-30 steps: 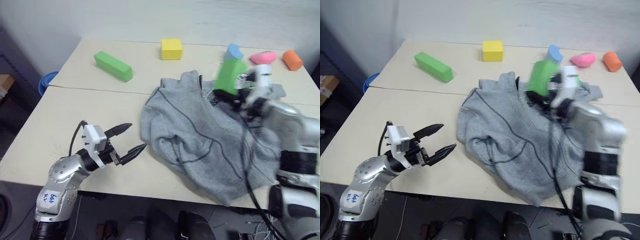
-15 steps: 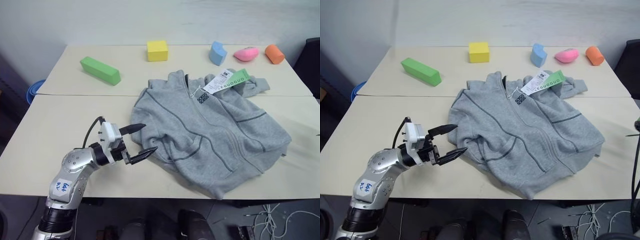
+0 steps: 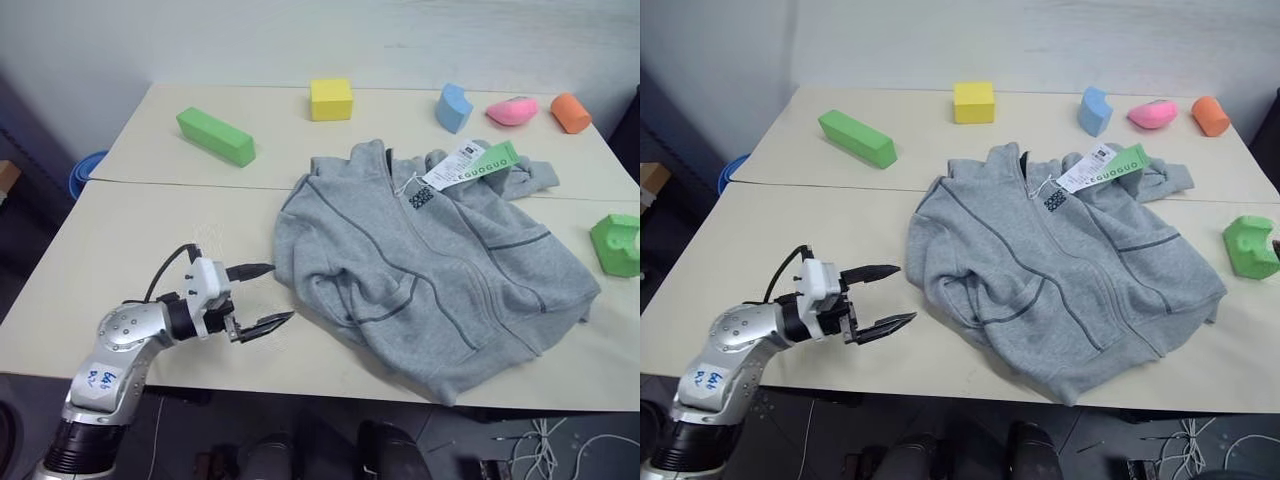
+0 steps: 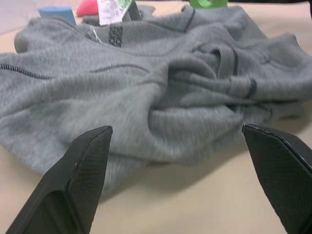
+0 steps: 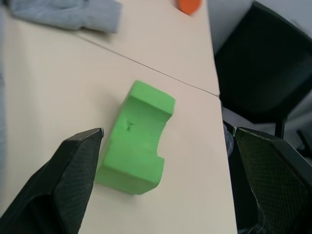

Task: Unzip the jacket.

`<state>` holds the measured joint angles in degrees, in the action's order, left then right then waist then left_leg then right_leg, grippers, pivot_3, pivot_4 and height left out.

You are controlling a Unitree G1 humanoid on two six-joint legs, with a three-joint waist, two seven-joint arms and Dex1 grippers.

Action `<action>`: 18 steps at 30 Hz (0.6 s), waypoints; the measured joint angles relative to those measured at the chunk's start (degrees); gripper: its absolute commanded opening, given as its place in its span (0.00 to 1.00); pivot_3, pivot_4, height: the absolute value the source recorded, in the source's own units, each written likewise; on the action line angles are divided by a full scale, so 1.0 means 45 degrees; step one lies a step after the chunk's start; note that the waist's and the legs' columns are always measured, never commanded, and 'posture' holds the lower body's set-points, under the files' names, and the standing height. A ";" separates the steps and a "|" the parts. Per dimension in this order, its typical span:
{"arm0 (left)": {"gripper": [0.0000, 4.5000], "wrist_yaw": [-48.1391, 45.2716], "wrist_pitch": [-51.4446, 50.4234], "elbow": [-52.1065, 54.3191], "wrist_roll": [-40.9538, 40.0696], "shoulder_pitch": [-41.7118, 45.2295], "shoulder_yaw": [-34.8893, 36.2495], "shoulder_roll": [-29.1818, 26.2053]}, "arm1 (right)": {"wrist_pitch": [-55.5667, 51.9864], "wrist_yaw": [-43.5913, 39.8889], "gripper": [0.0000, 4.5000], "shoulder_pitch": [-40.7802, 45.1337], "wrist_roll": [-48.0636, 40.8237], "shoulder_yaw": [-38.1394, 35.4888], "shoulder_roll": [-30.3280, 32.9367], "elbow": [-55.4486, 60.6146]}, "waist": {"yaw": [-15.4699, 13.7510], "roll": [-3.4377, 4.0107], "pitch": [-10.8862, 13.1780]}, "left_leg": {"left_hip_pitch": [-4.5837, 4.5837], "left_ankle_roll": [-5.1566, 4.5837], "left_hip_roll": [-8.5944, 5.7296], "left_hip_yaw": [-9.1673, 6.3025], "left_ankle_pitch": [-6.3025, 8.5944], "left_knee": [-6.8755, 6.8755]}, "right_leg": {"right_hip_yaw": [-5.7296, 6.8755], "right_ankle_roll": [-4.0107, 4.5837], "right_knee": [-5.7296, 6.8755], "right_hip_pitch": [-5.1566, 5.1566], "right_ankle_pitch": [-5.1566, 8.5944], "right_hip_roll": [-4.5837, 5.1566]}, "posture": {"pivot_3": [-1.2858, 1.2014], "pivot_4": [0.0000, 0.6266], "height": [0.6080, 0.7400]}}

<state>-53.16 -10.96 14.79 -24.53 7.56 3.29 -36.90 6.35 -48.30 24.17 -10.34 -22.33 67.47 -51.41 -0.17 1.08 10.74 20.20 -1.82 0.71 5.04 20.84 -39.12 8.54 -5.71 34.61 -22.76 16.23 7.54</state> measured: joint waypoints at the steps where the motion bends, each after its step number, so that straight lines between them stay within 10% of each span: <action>1: 1.00 -0.0266 0.0125 -0.0041 0.0067 0.0019 -0.0068 -0.0121 | 0.0371 -0.0769 0.99 -0.1137 -0.0203 -0.0155 -0.0003 0.1217 | -0.0010 0.0000 0.0001 | 0.0000 0.0003 0.0001 -0.0005 0.0004 0.0003 | -0.0001 0.0000 -0.0001 0.0000 0.0000 -0.0002 | 0.52 0.24 1.00; 6: 1.00 -0.1214 0.0537 -0.0029 0.0423 0.0514 -0.1133 -0.0164 | 0.1552 -0.3753 0.99 -0.6301 -0.0459 -0.0241 0.0004 0.6167 | -0.0157 0.0002 0.0003 | -0.0016 0.0001 -0.0005 0.0010 0.0018 0.0006 | -0.0009 -0.0019 -0.0012 0.0012 -0.0011 -0.0004 | 0.52 0.24 1.00; 12: 1.00 -0.1415 0.1769 -0.0984 0.1847 0.1742 -0.2845 0.0875 | 0.4216 -0.4007 0.99 -0.7049 0.0525 0.0156 -0.0103 0.6842 | -0.0233 -0.0009 0.0005 | -0.0058 -0.0010 -0.0007 0.0032 0.0018 -0.0008 | -0.0002 -0.0022 -0.0018 0.0033 -0.0025 -0.0011 | 0.52 0.24 1.00; 18: 1.00 -0.0263 0.3419 -0.3572 0.4548 0.3293 -0.4446 0.2401 | 0.4944 -0.3533 0.62 -0.5670 0.1037 0.1589 -0.1024 0.6198 | -0.0272 -0.0017 0.0009 | -0.0061 -0.0017 -0.0009 0.0041 0.0014 -0.0009 | 0.0046 -0.0020 -0.0007 0.0038 -0.0026 -0.0015 | 0.52 0.24 1.00</action>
<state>-54.34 4.43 -1.28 -4.06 22.38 -16.72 -26.10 28.60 -64.20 -1.34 -5.67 -15.18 62.87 -23.51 -1.39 1.00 10.78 19.93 -1.90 0.67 5.22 20.90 -39.16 8.75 -5.80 34.58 -22.59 16.11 7.47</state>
